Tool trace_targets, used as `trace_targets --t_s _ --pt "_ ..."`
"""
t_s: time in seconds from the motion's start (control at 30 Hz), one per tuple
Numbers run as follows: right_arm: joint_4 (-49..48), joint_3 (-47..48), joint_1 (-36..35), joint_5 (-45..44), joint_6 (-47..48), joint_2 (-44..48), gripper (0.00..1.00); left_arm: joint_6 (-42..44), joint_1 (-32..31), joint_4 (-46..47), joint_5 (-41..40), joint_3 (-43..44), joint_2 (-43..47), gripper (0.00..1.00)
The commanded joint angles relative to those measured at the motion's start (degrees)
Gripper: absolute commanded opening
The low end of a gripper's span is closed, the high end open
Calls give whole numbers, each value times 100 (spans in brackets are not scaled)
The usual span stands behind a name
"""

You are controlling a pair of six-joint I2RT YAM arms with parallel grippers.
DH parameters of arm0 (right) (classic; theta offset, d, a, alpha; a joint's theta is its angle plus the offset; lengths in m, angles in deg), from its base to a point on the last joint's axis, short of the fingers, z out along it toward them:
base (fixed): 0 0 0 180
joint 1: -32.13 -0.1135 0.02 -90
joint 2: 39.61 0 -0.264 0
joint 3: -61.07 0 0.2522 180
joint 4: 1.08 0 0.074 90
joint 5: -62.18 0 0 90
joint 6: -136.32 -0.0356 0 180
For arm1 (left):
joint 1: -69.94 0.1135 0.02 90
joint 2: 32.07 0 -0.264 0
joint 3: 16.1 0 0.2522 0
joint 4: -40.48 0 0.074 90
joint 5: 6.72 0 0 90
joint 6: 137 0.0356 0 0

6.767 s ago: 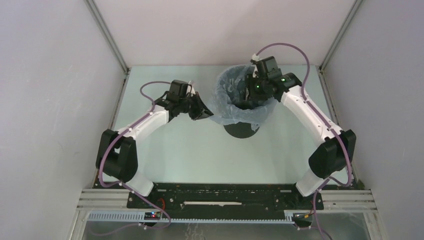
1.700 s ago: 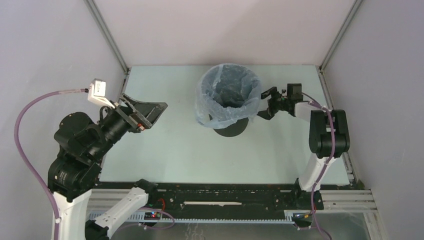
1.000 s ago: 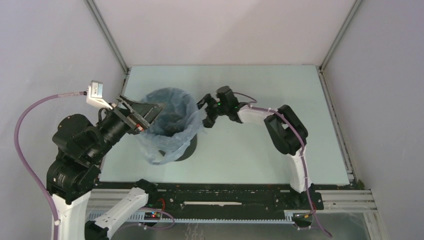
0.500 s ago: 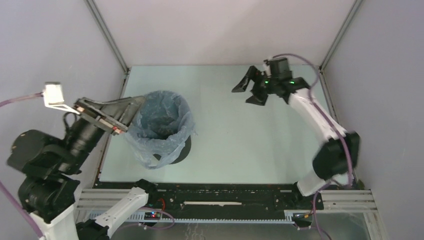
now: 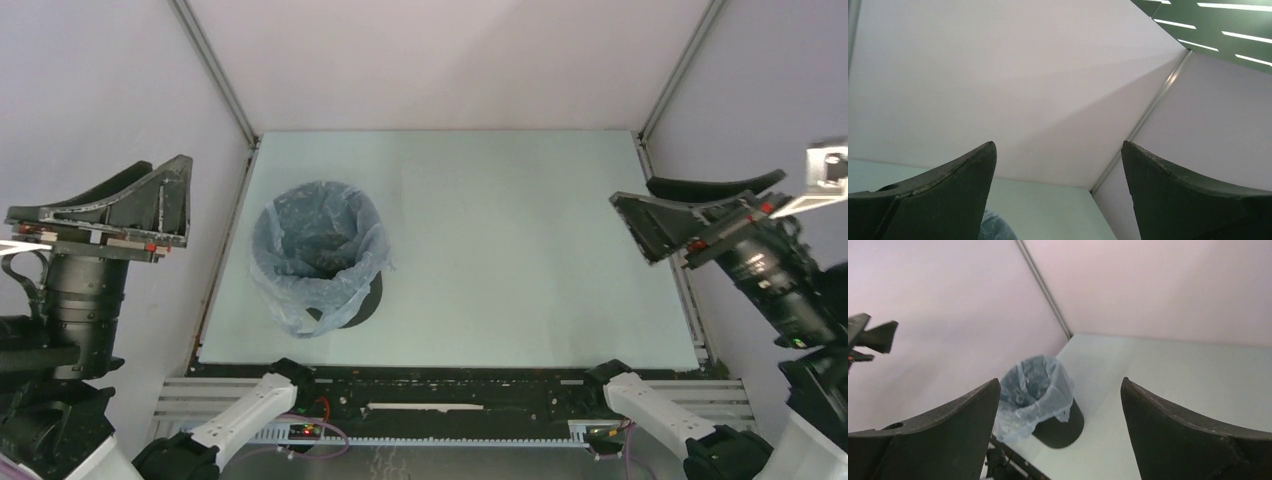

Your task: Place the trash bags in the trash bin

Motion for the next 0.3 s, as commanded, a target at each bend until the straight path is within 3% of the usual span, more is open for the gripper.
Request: trace_targets --t_s 0.0,0.27 --pt "568 660 -2 -466 126 -546 100 448 31 437 -530 -64 33 100" --pt "316 723 -2 -742 318 -513 100 333 31 237 -460 -75 32 100"
